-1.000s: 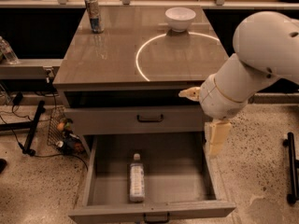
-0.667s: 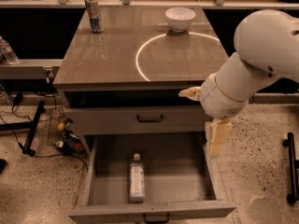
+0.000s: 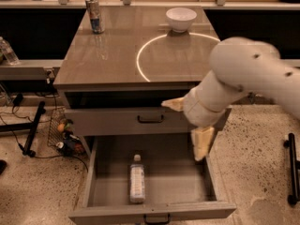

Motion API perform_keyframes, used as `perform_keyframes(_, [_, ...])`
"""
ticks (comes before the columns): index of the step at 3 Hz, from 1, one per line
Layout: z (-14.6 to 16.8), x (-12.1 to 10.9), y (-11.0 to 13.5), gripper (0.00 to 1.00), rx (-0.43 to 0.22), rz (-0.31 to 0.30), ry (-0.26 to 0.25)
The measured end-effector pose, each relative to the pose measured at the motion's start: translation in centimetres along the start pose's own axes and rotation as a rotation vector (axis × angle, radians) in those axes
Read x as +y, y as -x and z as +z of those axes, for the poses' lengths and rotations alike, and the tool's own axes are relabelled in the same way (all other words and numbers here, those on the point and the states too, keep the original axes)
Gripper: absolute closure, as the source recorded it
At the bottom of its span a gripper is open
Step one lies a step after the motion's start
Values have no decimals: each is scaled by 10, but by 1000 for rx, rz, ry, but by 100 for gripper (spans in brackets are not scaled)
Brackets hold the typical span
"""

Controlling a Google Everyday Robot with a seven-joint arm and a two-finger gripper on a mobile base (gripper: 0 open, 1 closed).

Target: Pick blue plastic bottle from middle drawer and place on counter

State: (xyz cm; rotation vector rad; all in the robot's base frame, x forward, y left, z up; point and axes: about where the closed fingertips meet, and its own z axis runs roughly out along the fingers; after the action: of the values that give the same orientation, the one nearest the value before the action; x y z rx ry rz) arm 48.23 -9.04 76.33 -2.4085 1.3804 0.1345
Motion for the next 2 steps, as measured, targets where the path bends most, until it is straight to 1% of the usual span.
perform_keyframes(1, [64,-26,0,0,-18,-229,-39])
perform_keyframes(2, [103,-33,7,0,-31,-396,-57])
